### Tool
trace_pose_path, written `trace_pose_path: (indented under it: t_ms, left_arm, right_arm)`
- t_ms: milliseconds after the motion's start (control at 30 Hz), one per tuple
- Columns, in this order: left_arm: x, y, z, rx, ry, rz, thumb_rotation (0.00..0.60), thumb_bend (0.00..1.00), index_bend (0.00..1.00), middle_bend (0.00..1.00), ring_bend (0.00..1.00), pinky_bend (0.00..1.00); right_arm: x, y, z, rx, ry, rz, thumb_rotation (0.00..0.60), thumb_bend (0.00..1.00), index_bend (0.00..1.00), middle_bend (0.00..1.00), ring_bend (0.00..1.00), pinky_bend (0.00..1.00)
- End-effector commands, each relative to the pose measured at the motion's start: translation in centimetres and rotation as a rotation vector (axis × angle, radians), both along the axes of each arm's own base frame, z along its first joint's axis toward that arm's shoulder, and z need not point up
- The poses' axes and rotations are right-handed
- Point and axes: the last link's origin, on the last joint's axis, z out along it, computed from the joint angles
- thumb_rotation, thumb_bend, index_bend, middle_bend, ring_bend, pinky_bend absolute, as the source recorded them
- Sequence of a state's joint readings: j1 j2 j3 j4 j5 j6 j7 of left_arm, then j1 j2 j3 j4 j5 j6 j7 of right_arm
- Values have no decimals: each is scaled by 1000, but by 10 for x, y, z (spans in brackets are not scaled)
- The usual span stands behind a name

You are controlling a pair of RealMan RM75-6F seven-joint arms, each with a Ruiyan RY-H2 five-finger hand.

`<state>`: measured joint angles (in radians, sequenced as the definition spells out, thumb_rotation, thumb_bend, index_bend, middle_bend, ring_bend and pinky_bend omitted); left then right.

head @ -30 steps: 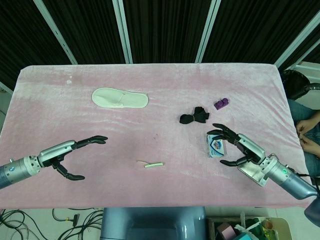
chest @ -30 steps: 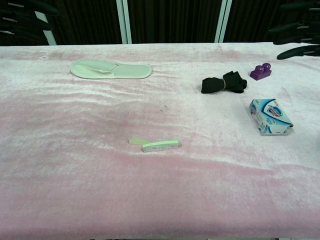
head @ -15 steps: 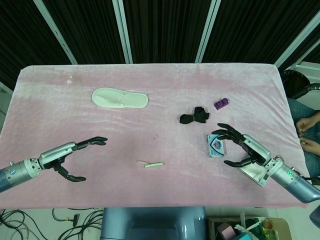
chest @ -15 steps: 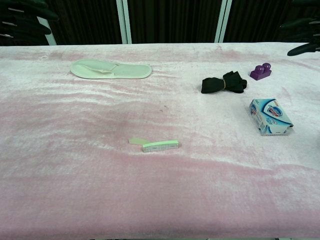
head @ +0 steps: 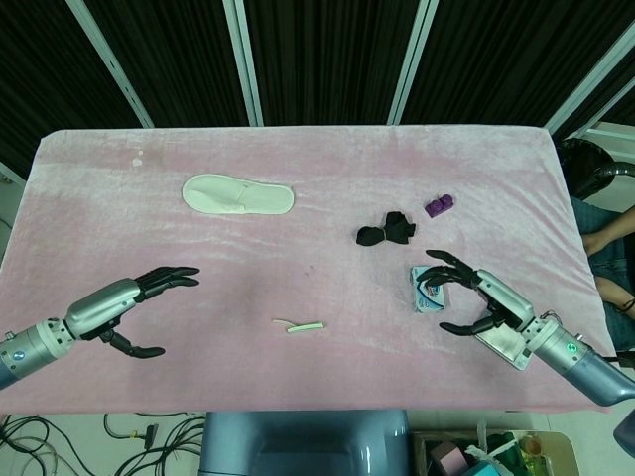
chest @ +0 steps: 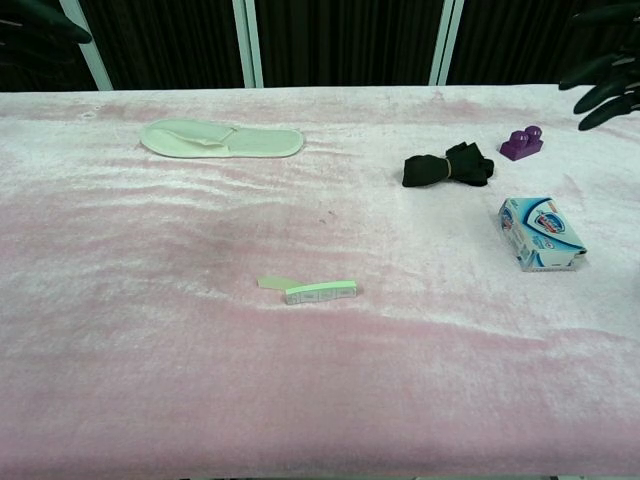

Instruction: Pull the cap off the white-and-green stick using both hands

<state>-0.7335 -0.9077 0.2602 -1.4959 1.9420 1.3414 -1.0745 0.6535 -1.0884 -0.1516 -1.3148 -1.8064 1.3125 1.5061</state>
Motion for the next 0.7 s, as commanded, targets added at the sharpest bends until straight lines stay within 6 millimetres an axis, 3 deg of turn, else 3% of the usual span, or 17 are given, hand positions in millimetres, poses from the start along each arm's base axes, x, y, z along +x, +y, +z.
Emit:
trace_pose_path:
  t_ms: [33,167,367,700]
  left_arm:
    - [-38,-25,18,345,175,42,600,211,105,16,0,0]
    - [-59,-55,5,634,287,42,600,212,109,17,0,0]
    - [-76,-85,-8,798,317,86,600,213,109,17,0,0]
    - [-83,-89,-10,839,301,121,600,216,109,19,0,0]
  right_arm:
    - [1,0,-16,-134,229,27,600,193,222,486,564,545]
    - [16,9,-44,-192,388,73,600,193,287,655,693,732]
    - [43,14,-84,-206,516,124,600,189,330,873,840,896]
    - [75,4,-139,-103,615,130,600,170,330,925,881,927]
